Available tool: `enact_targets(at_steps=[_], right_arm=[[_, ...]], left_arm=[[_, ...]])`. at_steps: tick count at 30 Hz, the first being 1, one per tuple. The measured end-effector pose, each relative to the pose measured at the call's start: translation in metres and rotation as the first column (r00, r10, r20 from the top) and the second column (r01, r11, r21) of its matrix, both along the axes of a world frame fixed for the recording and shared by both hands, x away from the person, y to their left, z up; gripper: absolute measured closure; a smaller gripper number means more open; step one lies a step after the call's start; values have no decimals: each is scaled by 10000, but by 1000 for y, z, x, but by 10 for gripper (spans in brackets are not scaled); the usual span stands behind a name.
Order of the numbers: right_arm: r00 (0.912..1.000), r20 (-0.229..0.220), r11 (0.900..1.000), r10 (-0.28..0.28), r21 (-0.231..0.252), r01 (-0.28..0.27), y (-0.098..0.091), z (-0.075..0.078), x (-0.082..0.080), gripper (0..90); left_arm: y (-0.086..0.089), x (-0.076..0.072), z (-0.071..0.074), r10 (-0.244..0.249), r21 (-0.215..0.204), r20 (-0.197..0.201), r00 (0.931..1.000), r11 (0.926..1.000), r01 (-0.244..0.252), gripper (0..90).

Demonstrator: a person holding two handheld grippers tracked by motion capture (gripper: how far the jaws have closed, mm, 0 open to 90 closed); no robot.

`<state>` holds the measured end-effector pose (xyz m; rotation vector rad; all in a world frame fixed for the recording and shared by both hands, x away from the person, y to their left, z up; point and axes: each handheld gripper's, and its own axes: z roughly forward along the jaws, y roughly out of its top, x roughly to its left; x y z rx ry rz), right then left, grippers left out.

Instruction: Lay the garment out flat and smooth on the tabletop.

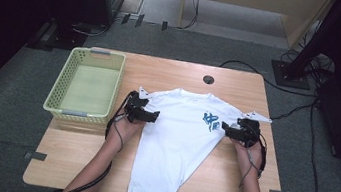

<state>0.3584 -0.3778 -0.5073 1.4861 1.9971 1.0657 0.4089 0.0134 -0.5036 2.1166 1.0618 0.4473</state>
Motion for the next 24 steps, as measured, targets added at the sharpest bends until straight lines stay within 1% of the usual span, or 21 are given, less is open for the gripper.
enact_targets(at_steps=[1,2,3,4,6,7,8,9,11,14,17,19,21,23,24], right_arm=[[10000,77,9998,-9,-180,11,2,1,-4,282],[9996,281,9989,71,-463,-57,5,3,-9,282],[9992,383,9986,141,-518,-121,7,3,-12,283],[9987,475,9988,179,-473,-156,8,3,-17,305],[9984,480,9992,284,-308,-270,9,4,-21,308],[9981,527,9993,318,-194,-308,10,4,-23,308],[9977,583,9994,342,21,-344,9,4,-24,308],[9977,589,9993,334,160,-344,9,5,-26,308],[9974,626,9990,346,265,-364,10,6,-29,315],[9976,563,9990,396,190,-407,11,5,-36,322],[9986,353,9990,396,178,-402,13,3,-42,329],[9983,278,9985,511,186,-516,15,2,-47,344],[9974,295,9978,654,41,-655,20,3,-52,348],[9964,356,9969,775,-135,-771,24,3,-56,351],[9963,339,9968,793,-150,-788,26,3,-58,353]], left_arm=[[0,-3,1,-65,-42,52,10000,10000,66,209],[1,-4,2,-109,-63,71,9999,9999,109,209],[1,-6,3,-151,-125,54,9999,9998,152,210],[2,-8,3,-209,-162,61,9998,9996,210,220],[2,-11,3,-224,-287,89,9997,9993,227,235],[2,-13,3,-292,-283,78,9995,9992,294,240],[2,-14,2,-287,-280,75,9996,9992,289,240],[2,-15,2,-284,-212,23,9996,9994,285,239],[3,-16,3,-255,-201,-57,9997,9995,254,222],[4,-20,6,-309,-244,68,9995,9992,311,217],[4,-26,8,-429,-311,304,9986,9986,438,217],[3,-29,9,-553,-207,426,9976,9982,562,216],[1,-32,10,-659,-154,525,9964,9977,668,217],[0,-34,12,-682,-219,576,9960,9973,695,217],[0,-35,12,-690,-198,605,9958,9973,703,217]])
